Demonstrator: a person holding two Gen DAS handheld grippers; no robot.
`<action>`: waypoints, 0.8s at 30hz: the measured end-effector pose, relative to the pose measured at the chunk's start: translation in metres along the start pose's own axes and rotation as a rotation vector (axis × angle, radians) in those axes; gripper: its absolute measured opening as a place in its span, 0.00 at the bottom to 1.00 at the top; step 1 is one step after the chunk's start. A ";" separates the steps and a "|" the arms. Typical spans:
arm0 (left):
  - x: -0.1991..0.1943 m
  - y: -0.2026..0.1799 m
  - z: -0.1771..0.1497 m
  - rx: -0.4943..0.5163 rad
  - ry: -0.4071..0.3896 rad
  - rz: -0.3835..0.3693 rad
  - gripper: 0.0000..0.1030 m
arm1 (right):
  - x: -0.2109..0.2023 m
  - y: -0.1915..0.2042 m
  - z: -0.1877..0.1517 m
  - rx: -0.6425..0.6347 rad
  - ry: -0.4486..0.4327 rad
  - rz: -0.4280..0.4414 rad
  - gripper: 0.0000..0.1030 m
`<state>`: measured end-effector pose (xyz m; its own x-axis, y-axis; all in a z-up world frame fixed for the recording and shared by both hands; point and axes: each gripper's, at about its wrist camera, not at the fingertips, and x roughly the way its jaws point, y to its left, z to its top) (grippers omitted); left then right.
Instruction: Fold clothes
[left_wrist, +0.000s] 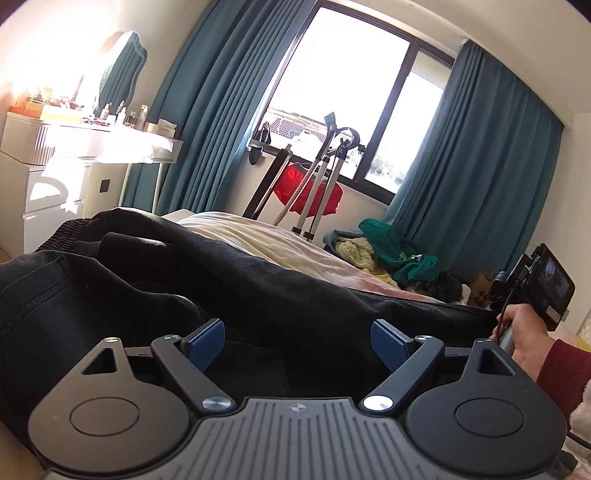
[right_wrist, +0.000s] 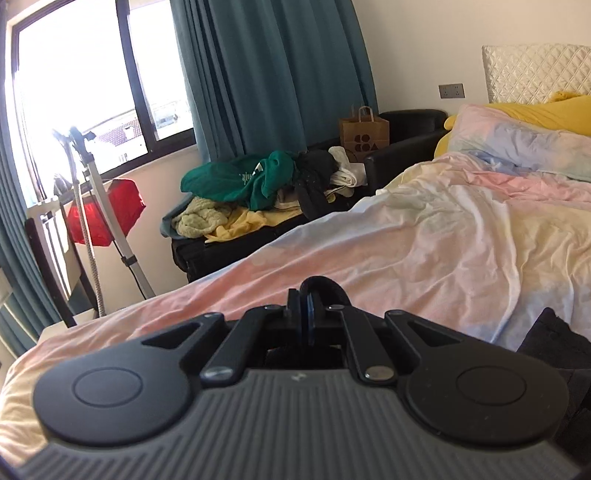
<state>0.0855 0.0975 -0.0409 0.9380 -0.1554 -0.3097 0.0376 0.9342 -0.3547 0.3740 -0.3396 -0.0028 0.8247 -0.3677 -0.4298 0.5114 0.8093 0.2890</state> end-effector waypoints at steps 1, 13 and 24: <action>0.004 0.002 -0.002 0.001 0.003 -0.001 0.86 | 0.012 -0.002 -0.005 0.024 0.025 0.005 0.06; 0.050 0.007 -0.022 -0.013 0.103 0.015 0.85 | 0.018 -0.068 -0.036 0.237 0.285 0.268 0.38; 0.010 -0.016 -0.030 -0.022 0.094 -0.012 0.85 | -0.112 -0.164 -0.001 0.206 0.202 0.261 0.48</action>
<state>0.0842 0.0714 -0.0646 0.9012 -0.1973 -0.3860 0.0406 0.9250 -0.3779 0.1974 -0.4308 -0.0024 0.8797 -0.0476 -0.4731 0.3457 0.7472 0.5676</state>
